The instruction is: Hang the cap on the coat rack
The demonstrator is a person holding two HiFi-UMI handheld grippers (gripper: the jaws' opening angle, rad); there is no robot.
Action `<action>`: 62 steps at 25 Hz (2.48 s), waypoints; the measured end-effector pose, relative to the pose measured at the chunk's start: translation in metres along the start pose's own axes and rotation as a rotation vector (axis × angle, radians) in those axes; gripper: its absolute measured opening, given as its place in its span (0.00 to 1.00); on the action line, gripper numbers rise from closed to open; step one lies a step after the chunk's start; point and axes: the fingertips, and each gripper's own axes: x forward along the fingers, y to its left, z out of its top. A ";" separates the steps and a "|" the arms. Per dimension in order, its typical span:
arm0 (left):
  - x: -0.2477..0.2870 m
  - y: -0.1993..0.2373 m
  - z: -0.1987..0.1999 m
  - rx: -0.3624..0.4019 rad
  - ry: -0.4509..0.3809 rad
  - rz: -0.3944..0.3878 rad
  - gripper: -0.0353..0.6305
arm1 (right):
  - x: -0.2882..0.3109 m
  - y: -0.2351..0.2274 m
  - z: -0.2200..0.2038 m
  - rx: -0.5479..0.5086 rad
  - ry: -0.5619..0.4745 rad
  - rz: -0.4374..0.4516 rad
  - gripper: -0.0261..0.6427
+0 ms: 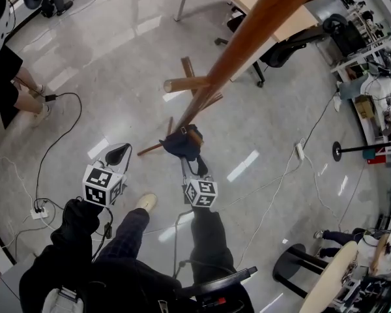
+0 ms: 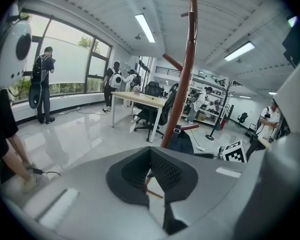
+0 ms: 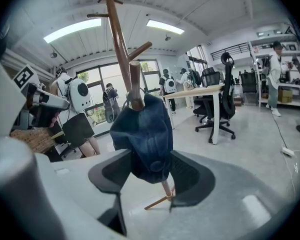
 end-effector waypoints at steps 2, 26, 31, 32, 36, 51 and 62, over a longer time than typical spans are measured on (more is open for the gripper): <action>-0.004 -0.002 0.000 0.001 -0.004 -0.002 0.06 | -0.005 0.003 0.000 -0.002 -0.003 0.000 0.38; -0.068 -0.024 0.009 0.045 -0.061 -0.030 0.06 | -0.096 0.051 0.045 -0.001 -0.115 -0.039 0.19; -0.083 -0.036 0.016 0.071 -0.085 -0.050 0.06 | -0.119 0.057 0.062 -0.005 -0.167 -0.078 0.10; -0.086 -0.038 0.016 0.077 -0.089 -0.051 0.06 | -0.123 0.059 0.064 -0.005 -0.176 -0.082 0.09; -0.102 -0.047 0.020 0.091 -0.106 -0.065 0.06 | -0.145 0.067 0.073 -0.004 -0.208 -0.096 0.05; -0.174 -0.087 0.029 0.160 -0.173 -0.115 0.06 | -0.245 0.109 0.107 -0.013 -0.327 -0.133 0.04; -0.226 -0.114 0.033 0.196 -0.216 -0.149 0.06 | -0.312 0.137 0.115 -0.033 -0.403 -0.148 0.04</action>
